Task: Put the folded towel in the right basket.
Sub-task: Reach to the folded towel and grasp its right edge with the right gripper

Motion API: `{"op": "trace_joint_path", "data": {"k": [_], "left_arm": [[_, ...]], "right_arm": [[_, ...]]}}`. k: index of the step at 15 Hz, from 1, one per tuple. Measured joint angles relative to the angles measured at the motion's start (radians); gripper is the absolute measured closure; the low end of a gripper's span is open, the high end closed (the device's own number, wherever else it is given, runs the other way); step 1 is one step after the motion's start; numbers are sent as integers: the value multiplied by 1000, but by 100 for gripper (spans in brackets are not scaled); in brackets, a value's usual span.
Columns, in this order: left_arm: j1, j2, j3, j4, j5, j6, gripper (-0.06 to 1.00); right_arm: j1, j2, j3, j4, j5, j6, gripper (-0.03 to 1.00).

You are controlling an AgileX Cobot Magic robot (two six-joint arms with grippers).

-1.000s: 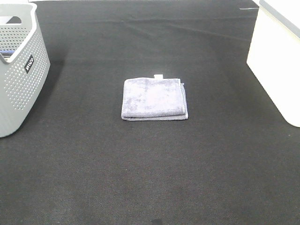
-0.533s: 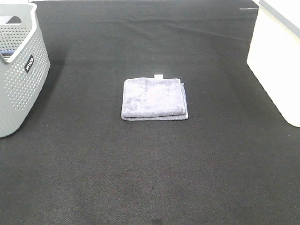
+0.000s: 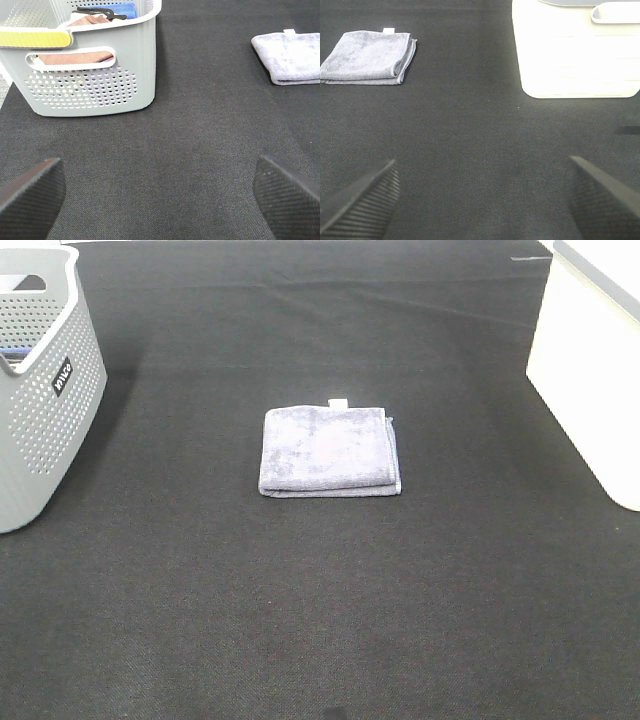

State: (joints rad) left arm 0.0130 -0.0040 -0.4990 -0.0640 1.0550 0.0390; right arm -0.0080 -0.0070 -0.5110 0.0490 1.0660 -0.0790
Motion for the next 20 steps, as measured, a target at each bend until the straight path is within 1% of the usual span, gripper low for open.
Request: {"op": "trace_joint_path", "data": {"k": [20], "left_arm": [[0,0,0,0,0,0,-2]], "right_arm": [[0,0,0,0,0,0,13]]}}
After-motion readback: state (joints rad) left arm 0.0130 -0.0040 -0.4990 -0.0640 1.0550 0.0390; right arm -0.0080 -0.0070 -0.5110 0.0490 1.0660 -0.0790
